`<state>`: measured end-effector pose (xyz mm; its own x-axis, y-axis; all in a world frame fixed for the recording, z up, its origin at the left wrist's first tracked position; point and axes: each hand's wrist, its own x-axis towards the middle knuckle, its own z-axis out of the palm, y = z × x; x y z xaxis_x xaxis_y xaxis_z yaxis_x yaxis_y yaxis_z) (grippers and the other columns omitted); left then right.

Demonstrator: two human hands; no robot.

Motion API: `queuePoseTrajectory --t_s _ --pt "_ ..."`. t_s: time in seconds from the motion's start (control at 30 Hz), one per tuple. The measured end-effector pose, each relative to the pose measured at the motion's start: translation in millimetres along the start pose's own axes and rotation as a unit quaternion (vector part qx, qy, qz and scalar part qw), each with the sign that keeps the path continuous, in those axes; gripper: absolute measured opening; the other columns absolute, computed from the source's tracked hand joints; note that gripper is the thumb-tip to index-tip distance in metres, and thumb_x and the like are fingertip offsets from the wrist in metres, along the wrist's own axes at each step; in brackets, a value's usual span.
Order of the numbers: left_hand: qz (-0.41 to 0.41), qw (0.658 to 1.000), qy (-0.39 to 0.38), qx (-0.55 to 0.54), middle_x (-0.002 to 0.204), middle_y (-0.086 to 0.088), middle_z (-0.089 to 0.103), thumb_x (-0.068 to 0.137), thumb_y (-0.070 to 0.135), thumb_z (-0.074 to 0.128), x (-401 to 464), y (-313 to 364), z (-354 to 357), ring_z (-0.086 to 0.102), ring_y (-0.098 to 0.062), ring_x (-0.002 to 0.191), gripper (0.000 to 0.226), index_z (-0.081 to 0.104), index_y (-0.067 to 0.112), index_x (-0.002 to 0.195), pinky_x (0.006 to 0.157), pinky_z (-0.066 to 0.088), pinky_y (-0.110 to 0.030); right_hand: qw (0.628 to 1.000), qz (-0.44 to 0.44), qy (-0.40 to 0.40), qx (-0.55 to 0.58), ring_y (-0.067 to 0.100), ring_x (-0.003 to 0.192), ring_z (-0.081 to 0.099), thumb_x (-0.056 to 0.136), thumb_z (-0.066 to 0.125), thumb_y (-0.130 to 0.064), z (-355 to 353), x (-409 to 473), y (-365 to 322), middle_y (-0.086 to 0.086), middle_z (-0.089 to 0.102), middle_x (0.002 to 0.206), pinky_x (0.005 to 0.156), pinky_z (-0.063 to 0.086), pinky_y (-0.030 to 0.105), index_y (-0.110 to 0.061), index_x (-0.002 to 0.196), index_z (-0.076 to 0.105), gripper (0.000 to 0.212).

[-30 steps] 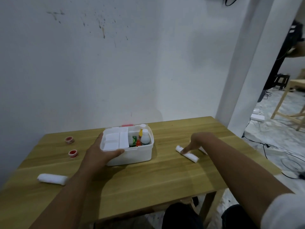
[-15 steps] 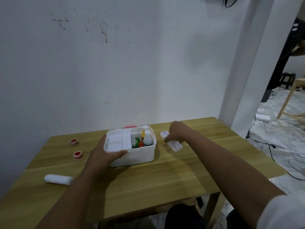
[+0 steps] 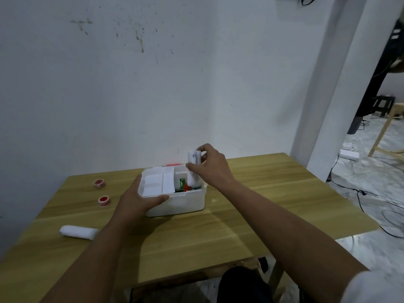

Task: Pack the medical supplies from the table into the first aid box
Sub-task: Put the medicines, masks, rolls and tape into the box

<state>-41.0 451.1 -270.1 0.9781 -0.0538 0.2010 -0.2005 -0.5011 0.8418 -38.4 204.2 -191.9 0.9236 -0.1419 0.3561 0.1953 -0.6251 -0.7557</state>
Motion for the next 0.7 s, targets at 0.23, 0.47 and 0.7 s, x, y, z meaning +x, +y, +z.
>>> queuePoseTrajectory --t_s 0.23,0.47,0.7 --pt "-0.001 1.000 0.005 0.016 0.151 0.005 0.050 0.065 0.058 0.088 1 -2 1 0.046 -0.015 0.120 0.105 0.035 0.039 0.154 0.074 0.047 -0.024 0.995 -0.087 0.041 -0.037 0.015 0.091 0.067 0.080 0.083 -0.040 14 -19 20 -0.003 0.069 0.109 0.078 0.061 0.039 -0.021 0.115 0.060 0.047" --pt "-0.001 1.000 0.008 0.020 0.150 0.005 0.051 0.066 0.056 0.089 1 -1 1 0.048 -0.017 0.122 0.104 0.035 0.039 0.153 0.075 0.047 -0.027 0.994 -0.088 0.063 -0.028 0.009 0.084 0.065 0.078 0.085 -0.038 13 -27 40 -0.008 0.071 0.103 0.074 0.058 0.036 -0.021 0.110 0.065 0.042" --pt "-0.005 1.000 0.001 0.022 0.151 0.004 0.050 0.067 0.054 0.088 2 0 1 0.050 -0.024 0.131 0.102 0.034 0.039 0.153 0.079 0.048 -0.030 0.971 -0.182 0.015 -0.156 0.019 0.093 0.066 0.091 0.068 -0.042 19 -30 41 0.000 0.061 0.120 0.080 0.058 0.042 -0.031 0.138 0.060 0.049"
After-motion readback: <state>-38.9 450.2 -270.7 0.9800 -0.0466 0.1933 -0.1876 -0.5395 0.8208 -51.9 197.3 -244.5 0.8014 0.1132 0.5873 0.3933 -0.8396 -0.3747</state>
